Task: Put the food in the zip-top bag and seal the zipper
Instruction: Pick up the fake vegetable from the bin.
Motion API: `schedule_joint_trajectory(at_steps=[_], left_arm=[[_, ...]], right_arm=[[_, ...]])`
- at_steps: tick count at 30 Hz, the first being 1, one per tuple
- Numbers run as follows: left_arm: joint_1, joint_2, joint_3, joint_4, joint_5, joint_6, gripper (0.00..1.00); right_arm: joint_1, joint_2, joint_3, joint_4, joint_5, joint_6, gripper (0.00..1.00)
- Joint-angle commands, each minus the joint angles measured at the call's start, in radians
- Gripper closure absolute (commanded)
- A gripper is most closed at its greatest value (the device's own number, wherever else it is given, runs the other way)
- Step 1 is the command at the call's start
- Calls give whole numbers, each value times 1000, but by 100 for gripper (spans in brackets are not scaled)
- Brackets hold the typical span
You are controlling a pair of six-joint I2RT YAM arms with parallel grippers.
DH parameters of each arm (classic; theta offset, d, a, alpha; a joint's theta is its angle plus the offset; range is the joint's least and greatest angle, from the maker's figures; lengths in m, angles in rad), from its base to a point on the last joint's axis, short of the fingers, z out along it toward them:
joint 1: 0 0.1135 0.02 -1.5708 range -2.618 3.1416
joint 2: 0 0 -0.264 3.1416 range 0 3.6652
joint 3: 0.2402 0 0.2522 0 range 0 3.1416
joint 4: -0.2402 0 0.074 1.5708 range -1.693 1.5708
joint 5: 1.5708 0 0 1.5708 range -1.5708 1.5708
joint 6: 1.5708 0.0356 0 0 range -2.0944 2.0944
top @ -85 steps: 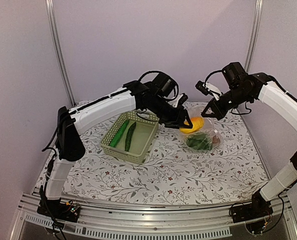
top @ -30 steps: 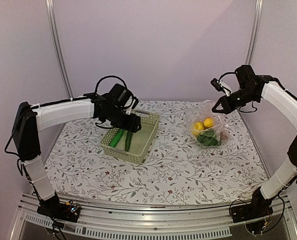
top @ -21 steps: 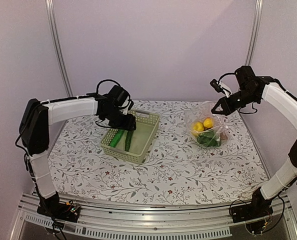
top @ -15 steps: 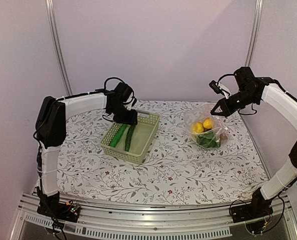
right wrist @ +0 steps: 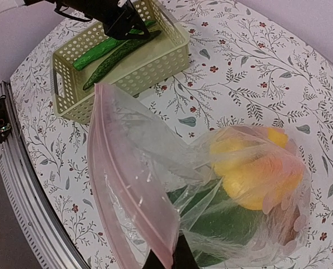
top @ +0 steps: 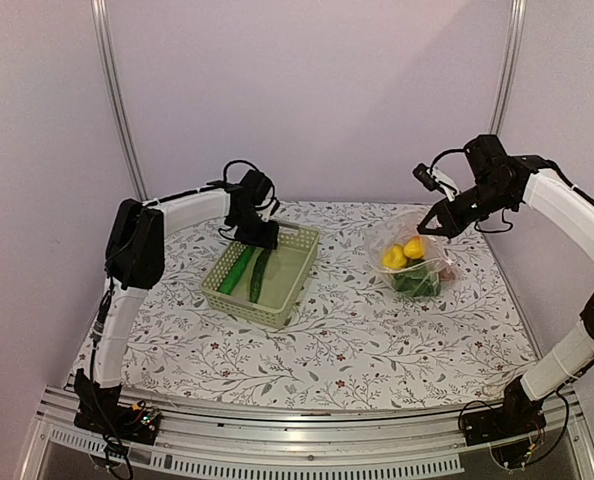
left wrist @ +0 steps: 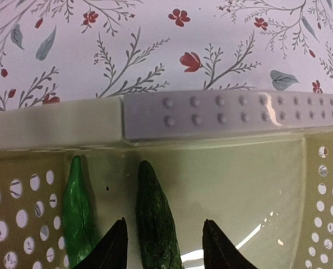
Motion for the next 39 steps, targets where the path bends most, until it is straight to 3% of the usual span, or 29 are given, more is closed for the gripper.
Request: schedule_joint_trajectory(at_steps=[1,6,12,21,27,34,39], left_arm=[[11,50,41,-29,-6,13,57],[14,91,74,-45,-6,11,64],[14,100,114,-67,-5,15,82],[5,-143,38,5,79,3,89],[-40,-450,-188,302,201,-28,100],[-152,-739,-456,777,347,-18,100],[-290,-827,-587,1080,401,39,100]], right_arm=[[12,-34,-14,-5,-3,-14,99],[19,-32,-13,-7,-1,-17,99],[29,-31,-10,-15,2,-20,99],[79,-34,19,-73,14,-37,99],[123,-34,44,-131,-9,-59,99],[138,-23,93,-183,-58,-69,99],[140,-18,122,-210,-127,-79,99]])
